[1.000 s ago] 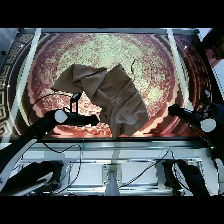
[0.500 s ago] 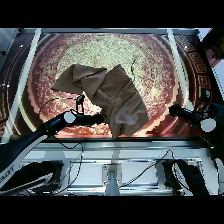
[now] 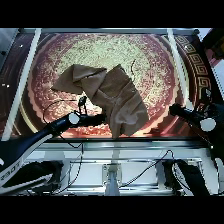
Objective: Fold the clothes and pants, and hang the long-sleeved shirts on hangers.
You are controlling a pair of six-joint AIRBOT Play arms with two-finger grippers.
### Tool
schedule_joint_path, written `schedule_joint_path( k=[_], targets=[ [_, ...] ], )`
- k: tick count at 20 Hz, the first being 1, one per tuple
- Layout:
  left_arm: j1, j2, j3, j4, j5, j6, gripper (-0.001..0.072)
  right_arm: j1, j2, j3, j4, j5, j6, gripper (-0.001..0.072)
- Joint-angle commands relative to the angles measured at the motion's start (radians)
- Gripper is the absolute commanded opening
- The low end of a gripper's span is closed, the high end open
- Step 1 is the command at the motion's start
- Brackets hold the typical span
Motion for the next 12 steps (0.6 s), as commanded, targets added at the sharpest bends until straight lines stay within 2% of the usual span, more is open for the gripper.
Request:
schedule_joint_path(
  k=[1,3,5,9,11,12],
  targets=[
    [-0.002,0.0,0.019,-0.006,0.016,0.018,0.0022,-0.001,-0.056,0.0,0.003,0.0,0.0,0.0372],
    [0.019,0.048,0.056,-0.006,-0.029,0.103,0.0021,-0.001,-0.135,0.001,0.052,0.0,-0.013,0.0372],
    [0.063,0.148,0.097,-0.006,-0.1,0.153,0.002,-0.001,-0.211,0.001,0.179,0.013,-0.121,0.0372],
    [0.222,0.469,0.172,0.109,-0.143,0.149,0.0019,-0.001,-0.344,0.002,0.46,0.092,-0.346,0.0372],
    [0.344,0.65,0.208,0.137,-0.143,0.146,0.0019,-0.001,-0.387,0.002,0.539,0.13,-0.393,0.0381],
    [0.415,0.739,0.224,0.159,-0.141,0.145,0.0018,-0.001,-0.402,0.002,0.562,0.133,-0.393,0.042]
  ],
)
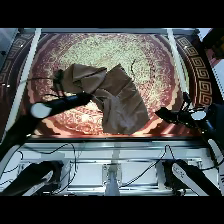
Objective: Fold the clothes and pants, and hang the long-sleeved shirts on hangers.
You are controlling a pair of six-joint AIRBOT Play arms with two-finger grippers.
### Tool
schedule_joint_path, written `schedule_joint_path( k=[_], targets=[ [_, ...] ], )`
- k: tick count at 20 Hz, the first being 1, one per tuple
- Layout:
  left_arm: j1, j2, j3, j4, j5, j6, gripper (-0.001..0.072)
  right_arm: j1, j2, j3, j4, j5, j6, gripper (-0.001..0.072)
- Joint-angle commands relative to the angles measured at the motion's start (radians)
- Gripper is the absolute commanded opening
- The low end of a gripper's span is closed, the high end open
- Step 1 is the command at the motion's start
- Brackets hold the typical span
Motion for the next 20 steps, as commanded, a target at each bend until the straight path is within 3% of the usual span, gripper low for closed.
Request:
schedule_joint_path(
  k=[1,5,8,11,16,20],
  targets=[
    [0.223,0.309,0.057,0.089,-0.007,0.002,0.0018,-0.001,-0.073,0.0,0.165,0.051,-0.093,0.0421],
    [0.528,0.568,0.057,0.245,-0.007,-0.017,0.0018,-0.001,-0.076,0.0,0.177,0.067,-0.093,0.042],
    [0.747,0.657,0.057,0.535,-0.06,-0.159,0.0017,-0.001,-0.076,0.0,0.177,0.077,-0.093,0.0467],
    [0.944,0.633,0.057,0.845,-0.138,-0.33,0.0017,-0.001,-0.076,0.0,0.194,0.082,-0.092,0.0467],
    [1.157,0.436,0.057,0.844,-0.152,-0.417,0.0017,0.0,-0.076,0.0,0.271,0.13,-0.092,0.0453],
    [1.175,0.256,0.057,0.829,-0.341,-0.416,0.0019,0.053,-0.076,0.0,0.275,0.199,-0.092,0.0453]
  ],
)
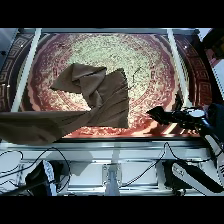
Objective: Fold the clothes and pants, and hang the long-sleeved shirts on hangers.
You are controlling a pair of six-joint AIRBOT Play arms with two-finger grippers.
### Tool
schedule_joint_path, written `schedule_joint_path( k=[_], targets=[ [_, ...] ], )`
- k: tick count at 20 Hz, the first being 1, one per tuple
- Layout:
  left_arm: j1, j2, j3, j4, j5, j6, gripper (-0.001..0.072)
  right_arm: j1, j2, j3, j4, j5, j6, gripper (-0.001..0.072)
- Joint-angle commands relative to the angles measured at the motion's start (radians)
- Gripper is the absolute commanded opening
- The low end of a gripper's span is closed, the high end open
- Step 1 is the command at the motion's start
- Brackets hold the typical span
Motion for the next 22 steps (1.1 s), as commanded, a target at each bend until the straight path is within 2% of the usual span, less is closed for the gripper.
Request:
schedule_joint_path(
  k=[1,5,7,9,13,15,16,17,18,19,22],
  targets=[
    [0.03,-0.139,0.001,0.004,-0.151,-0.024,0.0019,0.076,0.0,0.0,0.018,0.042,-0.002,0.0453],
    [0.004,-0.18,0.001,-0.035,-0.145,0.043,0.0019,0.277,-0.02,0.019,0.019,-0.111,-0.001,0.0456],
    [-0.005,-0.179,0.001,-0.035,-0.145,0.043,0.0019,0.37,-0.076,0.087,0.011,-0.133,-0.002,0.0502],
    [-0.005,-0.179,0.001,-0.035,-0.145,0.043,0.002,0.441,-0.162,0.196,-0.04,-0.133,0.0,0.0529],
    [-0.005,-0.179,0.001,-0.035,-0.145,0.043,0.002,0.513,-0.371,0.421,-0.246,-0.072,0.174,0.0521],
    [-0.008,-0.18,-0.001,-0.035,-0.145,0.043,0.002,0.531,-0.455,0.504,-0.291,-0.003,0.192,0.0517],
    [-0.014,-0.18,-0.004,-0.035,-0.145,0.043,0.002,0.538,-0.482,0.533,-0.295,0.009,0.191,0.0476],
    [-0.023,-0.18,-0.009,-0.035,-0.145,0.043,0.002,0.544,-0.494,0.55,-0.298,0.002,0.19,0.0368],
    [-0.032,-0.18,-0.014,-0.035,-0.145,0.043,0.002,0.548,-0.496,0.563,-0.303,-0.013,0.183,0.0179],
    [-0.043,-0.18,-0.016,-0.035,-0.145,0.043,0.002,0.548,-0.493,0.576,-0.318,-0.024,0.175,0.0044],
    [-0.078,-0.178,-0.015,-0.054,-0.11,0.043,0.002,0.531,-0.465,0.643,-0.462,-0.004,0.177,0.0033]
  ],
)
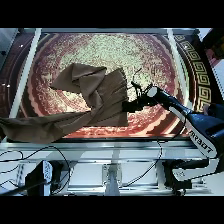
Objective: Fold the clothes and pants, and hang the long-sleeved shirts on hangers.
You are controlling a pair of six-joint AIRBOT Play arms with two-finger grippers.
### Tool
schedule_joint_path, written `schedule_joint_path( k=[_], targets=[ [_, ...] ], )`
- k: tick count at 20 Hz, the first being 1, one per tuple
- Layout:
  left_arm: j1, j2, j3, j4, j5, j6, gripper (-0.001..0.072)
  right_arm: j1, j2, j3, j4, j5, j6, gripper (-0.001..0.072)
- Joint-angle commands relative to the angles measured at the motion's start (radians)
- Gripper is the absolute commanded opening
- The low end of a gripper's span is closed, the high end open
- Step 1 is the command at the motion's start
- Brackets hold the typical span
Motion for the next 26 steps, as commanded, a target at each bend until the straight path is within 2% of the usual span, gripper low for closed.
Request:
schedule_joint_path(
  k=[1,3,6,11,13,15,21,22,23,24,26],
  targets=[
    [-0.035,0.003,-0.002,-0.052,0.061,0.0,0.002,-0.025,0.019,0.091,-0.173,0.037,0.016,0.0033],
    [-0.049,0.011,-0.002,-0.189,0.135,0.0,0.002,-0.099,0.085,0.132,-0.275,0.056,0.071,0.0033],
    [-0.056,0.01,-0.002,-0.41,0.212,0.0,0.002,-0.249,0.237,0.167,-0.381,0.089,0.079,0.0032],
    [-0.059,-0.014,-0.003,-0.441,0.103,0.006,0.002,-0.402,0.484,0.219,-0.621,0.155,0.012,0.0032],
    [-0.078,-0.038,-0.003,-0.441,0.048,0.064,0.002,-0.383,0.519,0.223,-0.632,0.174,0.012,0.0032],
    [-0.109,-0.071,-0.003,-0.441,0.003,0.08,0.002,-0.314,0.5,0.216,-0.632,0.216,0.012,0.0032],
    [-0.221,-0.183,-0.022,-0.442,-0.039,0.088,0.0021,-0.005,0.262,0.137,-0.625,0.135,0.022,0.0036],
    [-0.226,-0.196,-0.022,-0.441,-0.031,0.087,0.0021,0.038,0.215,0.137,-0.612,0.104,0.024,0.0165],
    [-0.226,-0.204,-0.022,-0.441,-0.026,0.087,0.0021,0.07,0.182,0.137,-0.607,0.078,0.028,0.0458],
    [-0.225,-0.207,-0.022,-0.442,-0.018,0.088,0.0021,0.096,0.159,0.138,-0.61,0.058,0.059,0.0596],
    [-0.225,-0.205,-0.019,-0.443,0.025,0.087,0.0021,0.111,0.151,0.138,-0.613,0.037,0.092,0.0584]
  ],
)
